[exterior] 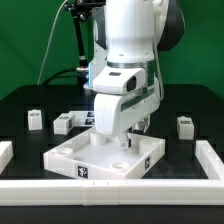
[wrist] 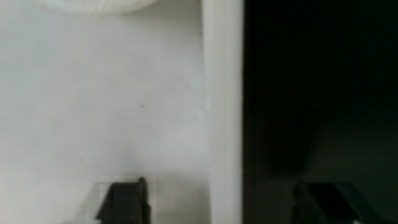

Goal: Assemble one leg

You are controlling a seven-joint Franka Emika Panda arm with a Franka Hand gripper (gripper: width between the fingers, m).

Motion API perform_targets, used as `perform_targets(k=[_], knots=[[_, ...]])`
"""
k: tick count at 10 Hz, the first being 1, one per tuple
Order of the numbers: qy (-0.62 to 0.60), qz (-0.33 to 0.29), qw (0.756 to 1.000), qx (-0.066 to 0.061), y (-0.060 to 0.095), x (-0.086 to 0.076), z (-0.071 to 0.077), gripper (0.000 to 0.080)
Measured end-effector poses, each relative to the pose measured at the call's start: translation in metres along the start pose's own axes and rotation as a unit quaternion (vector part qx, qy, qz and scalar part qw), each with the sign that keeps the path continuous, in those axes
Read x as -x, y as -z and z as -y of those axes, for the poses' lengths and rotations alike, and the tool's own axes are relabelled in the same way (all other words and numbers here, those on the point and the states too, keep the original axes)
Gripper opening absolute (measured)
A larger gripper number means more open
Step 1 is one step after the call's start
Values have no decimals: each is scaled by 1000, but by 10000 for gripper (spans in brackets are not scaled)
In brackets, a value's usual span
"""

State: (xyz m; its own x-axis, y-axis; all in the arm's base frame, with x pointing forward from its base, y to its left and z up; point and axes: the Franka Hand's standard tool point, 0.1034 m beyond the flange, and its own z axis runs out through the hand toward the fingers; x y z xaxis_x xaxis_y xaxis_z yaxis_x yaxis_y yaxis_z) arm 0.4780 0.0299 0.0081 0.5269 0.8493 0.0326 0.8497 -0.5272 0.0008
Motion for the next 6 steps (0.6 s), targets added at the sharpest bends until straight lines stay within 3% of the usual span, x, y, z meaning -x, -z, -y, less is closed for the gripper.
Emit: perform_targets(k=[1, 2, 6], knots=[[0, 0, 1000, 0, 0, 0, 0, 214], [0, 0, 1000, 0, 0, 0, 0, 84], [0, 0, 1000, 0, 0, 0, 0, 57]])
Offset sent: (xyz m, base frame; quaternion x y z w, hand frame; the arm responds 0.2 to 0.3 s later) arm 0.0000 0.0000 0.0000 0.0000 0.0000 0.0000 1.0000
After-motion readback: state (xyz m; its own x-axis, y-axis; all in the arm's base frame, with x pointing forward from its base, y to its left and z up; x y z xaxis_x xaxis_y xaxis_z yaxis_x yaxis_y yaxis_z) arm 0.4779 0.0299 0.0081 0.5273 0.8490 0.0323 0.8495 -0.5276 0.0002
